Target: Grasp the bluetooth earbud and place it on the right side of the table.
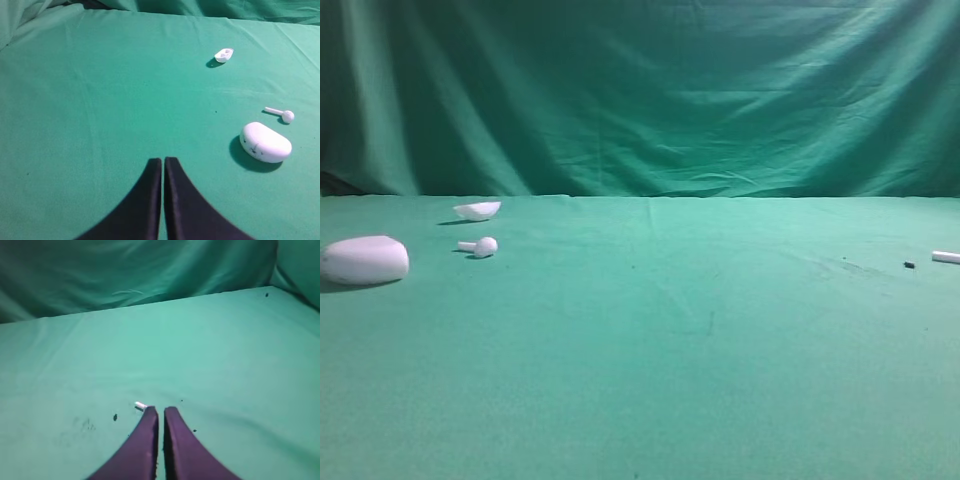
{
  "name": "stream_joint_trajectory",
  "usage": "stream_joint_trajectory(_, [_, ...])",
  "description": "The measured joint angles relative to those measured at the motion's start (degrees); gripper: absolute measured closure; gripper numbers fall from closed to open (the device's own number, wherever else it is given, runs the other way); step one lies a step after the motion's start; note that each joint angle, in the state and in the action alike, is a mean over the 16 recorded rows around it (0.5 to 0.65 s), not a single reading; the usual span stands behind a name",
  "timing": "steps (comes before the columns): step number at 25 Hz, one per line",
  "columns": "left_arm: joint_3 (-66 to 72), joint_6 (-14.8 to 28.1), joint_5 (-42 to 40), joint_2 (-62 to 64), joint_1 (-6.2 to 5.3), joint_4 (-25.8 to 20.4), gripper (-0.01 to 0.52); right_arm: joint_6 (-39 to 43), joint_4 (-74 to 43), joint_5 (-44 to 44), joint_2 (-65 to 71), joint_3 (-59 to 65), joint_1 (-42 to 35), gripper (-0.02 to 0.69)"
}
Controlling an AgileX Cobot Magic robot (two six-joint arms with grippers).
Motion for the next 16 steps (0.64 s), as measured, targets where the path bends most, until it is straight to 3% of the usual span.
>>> stream_joint_trajectory(16, [0.0, 0.0, 0.0, 0.0, 0.0, 0.0, 0.514, 2.3, 0.2, 1.6, -0.1, 4.4, -1.6, 0.665])
